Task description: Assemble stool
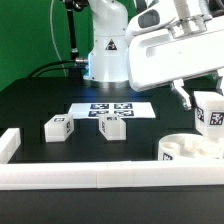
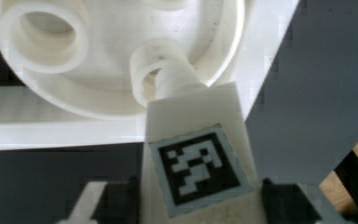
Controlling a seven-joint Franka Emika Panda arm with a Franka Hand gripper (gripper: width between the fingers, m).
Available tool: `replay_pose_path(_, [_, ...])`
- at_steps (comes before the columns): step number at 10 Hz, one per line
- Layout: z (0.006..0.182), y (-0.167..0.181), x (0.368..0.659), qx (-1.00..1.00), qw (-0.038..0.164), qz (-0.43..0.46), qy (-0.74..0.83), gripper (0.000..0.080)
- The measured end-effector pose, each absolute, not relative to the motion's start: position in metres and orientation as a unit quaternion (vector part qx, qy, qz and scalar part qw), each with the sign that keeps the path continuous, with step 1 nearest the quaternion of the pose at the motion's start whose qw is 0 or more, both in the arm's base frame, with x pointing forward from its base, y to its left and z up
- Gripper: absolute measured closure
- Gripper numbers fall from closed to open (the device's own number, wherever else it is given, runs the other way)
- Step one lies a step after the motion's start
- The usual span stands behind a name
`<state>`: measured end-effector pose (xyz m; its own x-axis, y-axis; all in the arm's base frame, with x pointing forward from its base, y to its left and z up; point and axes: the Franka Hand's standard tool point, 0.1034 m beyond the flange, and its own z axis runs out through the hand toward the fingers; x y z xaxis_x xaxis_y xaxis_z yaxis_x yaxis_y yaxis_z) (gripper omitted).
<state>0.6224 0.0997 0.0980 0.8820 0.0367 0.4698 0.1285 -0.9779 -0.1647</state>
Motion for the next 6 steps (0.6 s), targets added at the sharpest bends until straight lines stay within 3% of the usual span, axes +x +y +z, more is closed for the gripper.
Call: replay_pose_path(6, [0.0976, 0.0941, 0.6287, -0.961, 0.093, -0.257, -0.036, 0.0476])
